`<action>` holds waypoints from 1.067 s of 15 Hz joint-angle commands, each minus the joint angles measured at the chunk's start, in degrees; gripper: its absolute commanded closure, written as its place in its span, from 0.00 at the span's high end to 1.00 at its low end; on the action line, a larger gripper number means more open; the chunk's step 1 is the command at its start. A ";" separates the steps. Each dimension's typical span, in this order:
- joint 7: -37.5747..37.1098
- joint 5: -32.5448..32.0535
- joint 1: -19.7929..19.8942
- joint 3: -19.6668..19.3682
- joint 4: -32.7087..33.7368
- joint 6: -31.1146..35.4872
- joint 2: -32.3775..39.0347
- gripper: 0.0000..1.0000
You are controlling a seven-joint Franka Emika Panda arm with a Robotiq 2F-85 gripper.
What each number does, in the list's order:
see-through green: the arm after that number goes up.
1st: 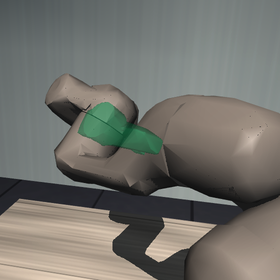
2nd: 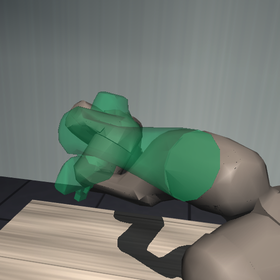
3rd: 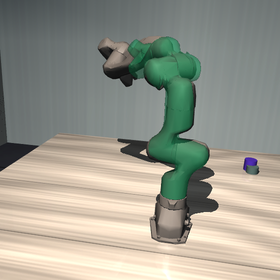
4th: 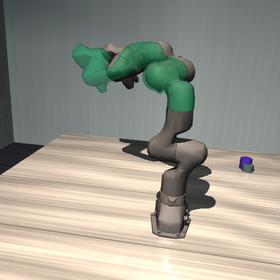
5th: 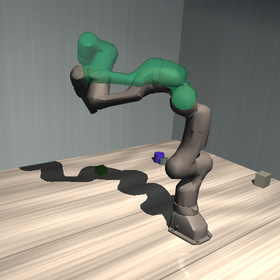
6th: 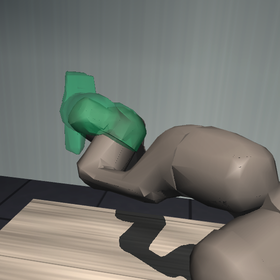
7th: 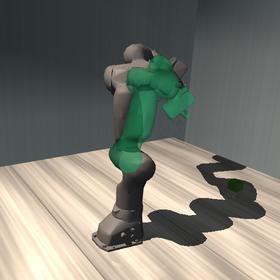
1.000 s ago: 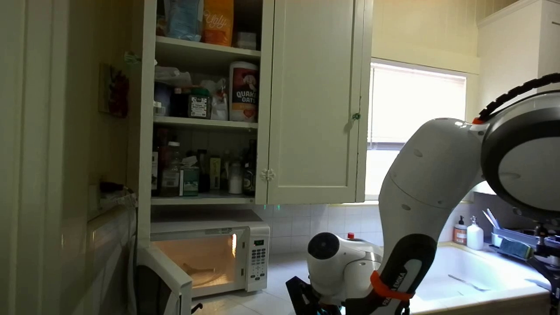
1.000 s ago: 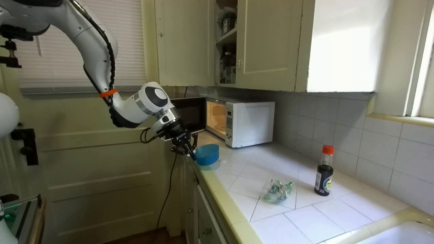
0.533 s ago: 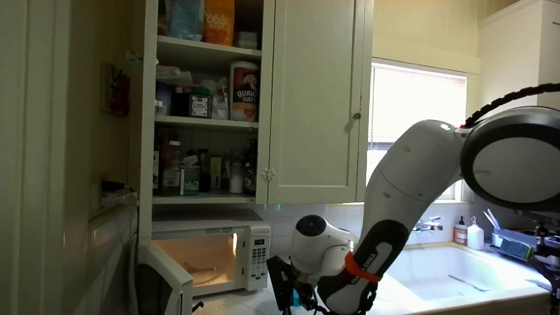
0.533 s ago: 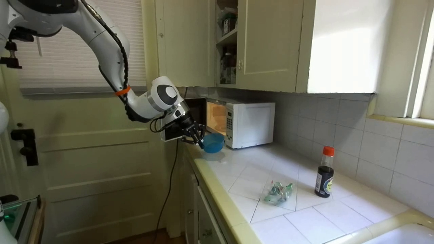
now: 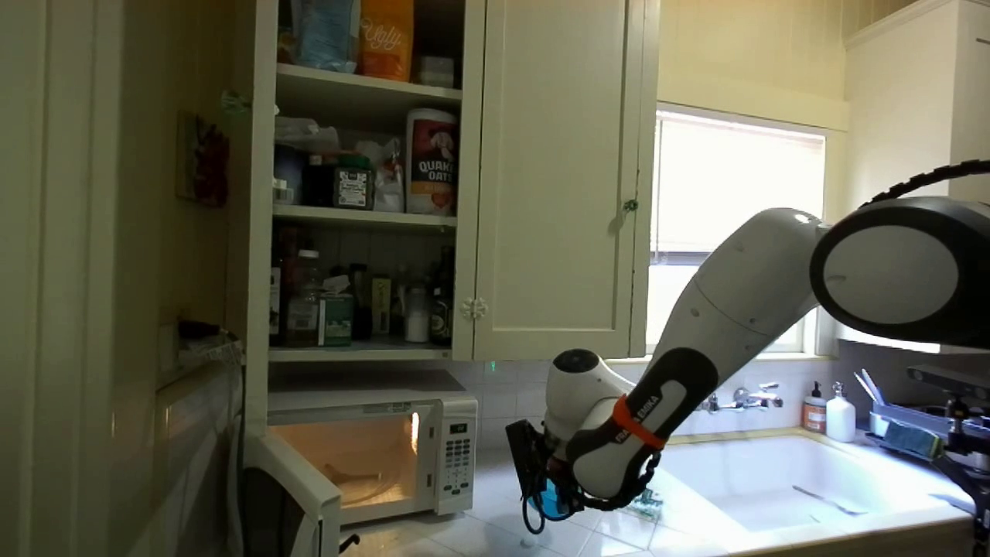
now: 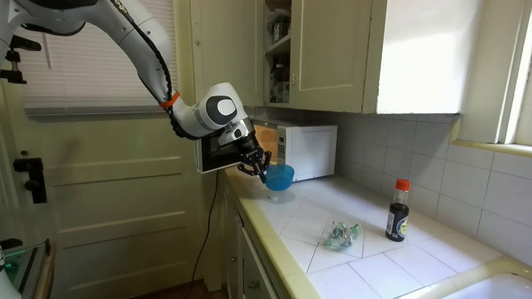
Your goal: Open the door of the microwave, then remove the blue bowl from the microwave
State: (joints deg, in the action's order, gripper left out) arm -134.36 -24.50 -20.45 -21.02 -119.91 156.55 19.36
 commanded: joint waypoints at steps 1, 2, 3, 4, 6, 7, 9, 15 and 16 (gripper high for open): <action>7.57 6.05 8.30 5.91 2.80 -8.91 -1.85 0.01; 8.28 6.89 9.90 6.39 3.89 -10.70 -1.71 0.01; 8.50 7.55 11.21 6.76 5.23 -11.95 -1.02 0.01; 8.73 8.31 12.45 7.18 6.47 -13.15 -0.19 0.01; 8.56 9.93 14.68 7.90 8.00 -13.01 1.62 0.01; 9.54 11.02 15.94 8.50 8.14 -11.19 2.65 0.01; 13.09 10.45 17.12 9.23 8.29 -9.15 4.38 0.01; 9.79 4.52 14.40 4.56 11.18 -12.91 10.44 0.01; 9.49 4.25 14.25 4.01 11.32 -12.86 11.01 0.01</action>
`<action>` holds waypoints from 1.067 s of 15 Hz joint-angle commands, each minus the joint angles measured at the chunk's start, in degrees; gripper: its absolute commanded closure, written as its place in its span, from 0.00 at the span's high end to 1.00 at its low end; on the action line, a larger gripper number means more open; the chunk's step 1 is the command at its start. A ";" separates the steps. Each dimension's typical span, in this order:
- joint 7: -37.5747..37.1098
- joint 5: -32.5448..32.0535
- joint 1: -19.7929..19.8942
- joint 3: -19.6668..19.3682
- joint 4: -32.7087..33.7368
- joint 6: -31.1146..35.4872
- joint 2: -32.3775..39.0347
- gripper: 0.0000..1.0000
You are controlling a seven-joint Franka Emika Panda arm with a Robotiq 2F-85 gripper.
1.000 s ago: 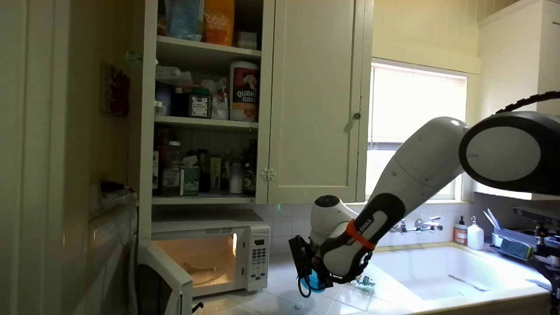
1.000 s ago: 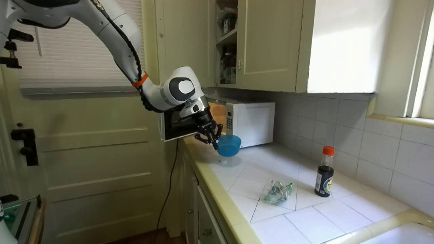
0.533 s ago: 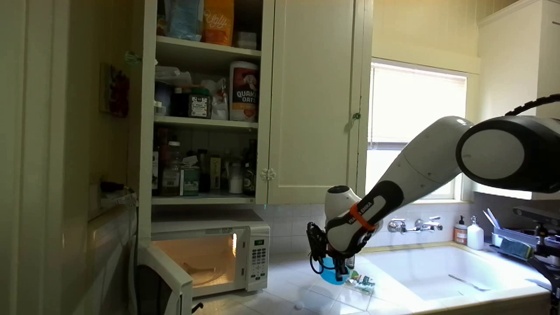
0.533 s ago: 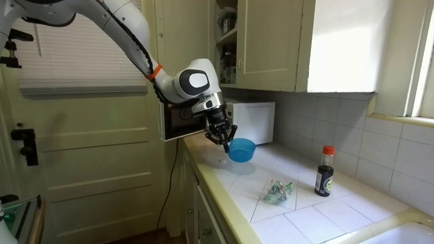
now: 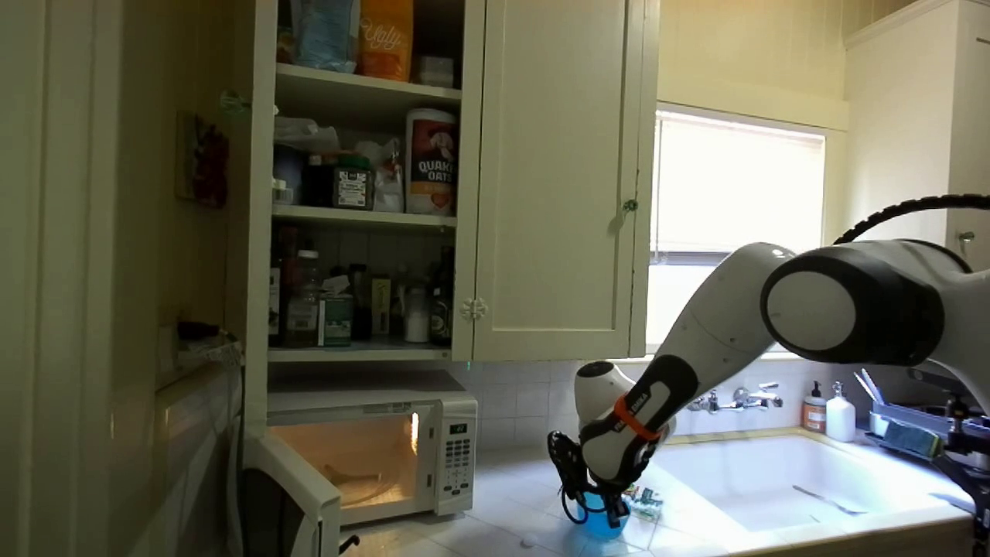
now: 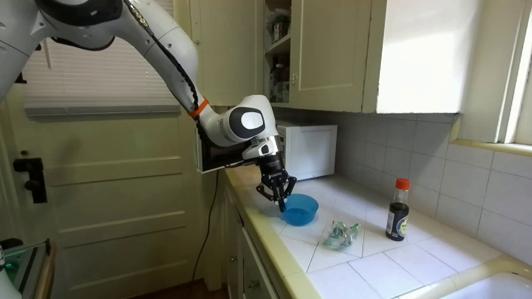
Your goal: Open the door of the microwave, then remove the blue bowl from the microwave
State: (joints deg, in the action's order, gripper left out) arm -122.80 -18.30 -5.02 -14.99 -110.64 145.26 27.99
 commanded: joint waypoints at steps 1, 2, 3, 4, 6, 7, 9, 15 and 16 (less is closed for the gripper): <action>-2.57 -2.06 -1.30 -2.53 1.95 -1.35 2.55 0.01; -3.12 -2.12 -1.38 -2.89 2.28 -1.35 2.72 0.23; -4.10 -2.22 -1.67 -3.36 2.10 -1.10 2.51 0.29; -4.77 -2.26 -1.81 -3.68 1.95 -0.86 2.37 0.36; -7.38 -2.67 -2.98 -4.40 1.82 -2.05 1.73 0.52; -9.84 -3.38 -4.25 -5.12 1.57 -3.35 1.14 0.58; -19.28 -7.94 -10.91 -9.57 -0.35 -6.34 -1.61 0.74; -36.12 -27.42 -21.00 -6.49 -3.44 -17.52 -10.76 1.00; -31.74 -28.47 -19.00 -2.02 -4.45 -17.78 -11.96 1.00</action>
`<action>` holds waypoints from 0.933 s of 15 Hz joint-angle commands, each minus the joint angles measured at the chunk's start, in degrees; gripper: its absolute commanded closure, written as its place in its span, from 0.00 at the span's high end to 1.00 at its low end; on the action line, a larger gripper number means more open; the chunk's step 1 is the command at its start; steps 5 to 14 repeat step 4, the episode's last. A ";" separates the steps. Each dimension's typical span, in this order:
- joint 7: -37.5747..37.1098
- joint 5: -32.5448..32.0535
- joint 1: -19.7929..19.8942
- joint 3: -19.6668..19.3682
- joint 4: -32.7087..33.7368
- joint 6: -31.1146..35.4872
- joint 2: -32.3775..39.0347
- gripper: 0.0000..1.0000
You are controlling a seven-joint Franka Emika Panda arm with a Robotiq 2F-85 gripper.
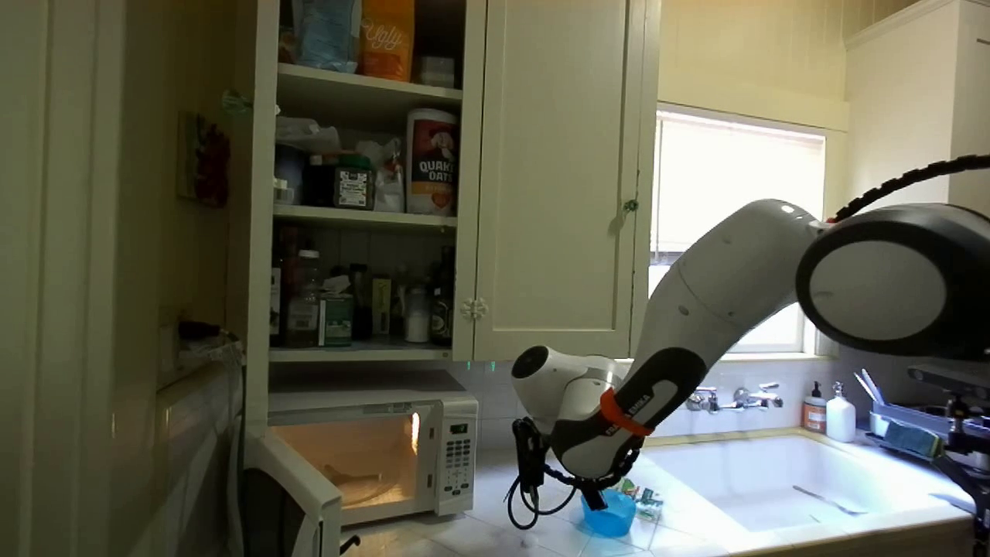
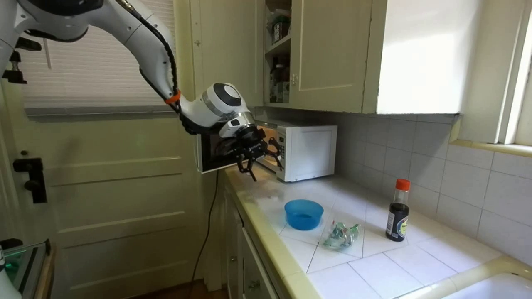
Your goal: Open the door of the microwave, then remove the blue bowl from the microwave
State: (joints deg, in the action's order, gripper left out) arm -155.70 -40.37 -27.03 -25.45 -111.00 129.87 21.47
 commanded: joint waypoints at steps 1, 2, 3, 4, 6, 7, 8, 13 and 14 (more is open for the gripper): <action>3.09 -6.97 4.48 11.65 -4.92 -1.91 -6.16 1.00; 4.34 -8.23 5.54 14.33 -6.20 -1.45 -7.06 1.00; 5.20 -10.20 6.67 16.52 -7.68 -0.04 -7.84 1.00; 2.83 -8.13 8.25 17.80 -3.15 -3.05 -5.13 1.00; 2.83 -8.13 8.25 17.80 -3.15 -3.05 -5.13 1.00; 2.83 -8.13 8.25 17.80 -3.15 -3.05 -5.13 1.00; 2.83 -8.13 8.25 17.80 -3.15 -3.05 -5.13 1.00; 2.83 -8.13 8.25 17.80 -3.15 -3.05 -5.13 1.00; 2.83 -8.13 8.25 17.80 -3.15 -3.05 -5.13 1.00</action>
